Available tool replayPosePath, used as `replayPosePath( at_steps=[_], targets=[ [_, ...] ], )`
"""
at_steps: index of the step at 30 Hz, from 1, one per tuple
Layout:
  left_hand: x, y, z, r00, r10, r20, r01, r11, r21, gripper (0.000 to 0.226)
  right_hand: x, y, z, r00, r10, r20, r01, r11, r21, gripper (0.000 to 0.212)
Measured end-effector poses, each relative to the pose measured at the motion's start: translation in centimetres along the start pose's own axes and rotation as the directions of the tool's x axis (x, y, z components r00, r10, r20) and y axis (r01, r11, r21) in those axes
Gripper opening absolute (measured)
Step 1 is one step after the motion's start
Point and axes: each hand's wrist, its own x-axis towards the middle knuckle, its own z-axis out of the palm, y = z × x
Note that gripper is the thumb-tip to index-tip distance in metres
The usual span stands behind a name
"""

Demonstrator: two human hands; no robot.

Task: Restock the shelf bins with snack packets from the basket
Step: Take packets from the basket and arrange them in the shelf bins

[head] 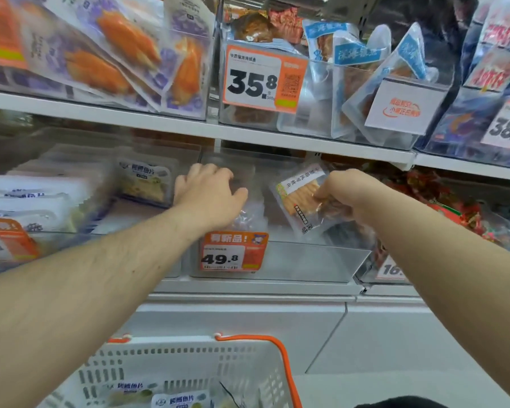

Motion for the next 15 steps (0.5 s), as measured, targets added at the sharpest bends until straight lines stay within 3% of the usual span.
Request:
replayPosePath(
  at_steps=[4,6,8,10,12,15],
  targets=[
    [2.6,0.2,0.2,0.989,-0.083,0.122,0.057,0.978,0.199,0.061,5.2,0.6,1.2,0.999,-0.025,-0.03,0.02,0.988,-0.154,0.012],
    [3.7,0.2,0.8,0.975,-0.134,0.18,0.086,0.964,0.252,0.064,8.2,0.8,2.5,0.994,-0.1,-0.032,0.081,0.924,-0.375,0.011],
    [4.3,0.0,1.5,0.965,-0.17,0.202,0.111,0.956,0.272,0.065,10.7,0.7,3.5,0.975,-0.223,-0.018,0.153,0.724,-0.673,0.012],
    [4.4,-0.2,2.0,0.965,-0.187,0.184,0.132,0.952,0.274,0.066,12.3,0.4,4.3,0.964,-0.266,0.023,0.169,0.543,-0.822,0.01],
    [4.3,-0.3,2.2,0.968,-0.193,0.16,0.148,0.955,0.258,0.066,13.4,0.5,5.0,0.953,-0.302,0.018,0.166,0.471,-0.866,0.02],
    [4.3,-0.2,2.3,0.97,-0.21,0.124,0.179,0.958,0.225,0.067,15.7,0.7,6.7,0.959,-0.281,0.04,0.181,0.496,-0.849,0.02]
  ],
)
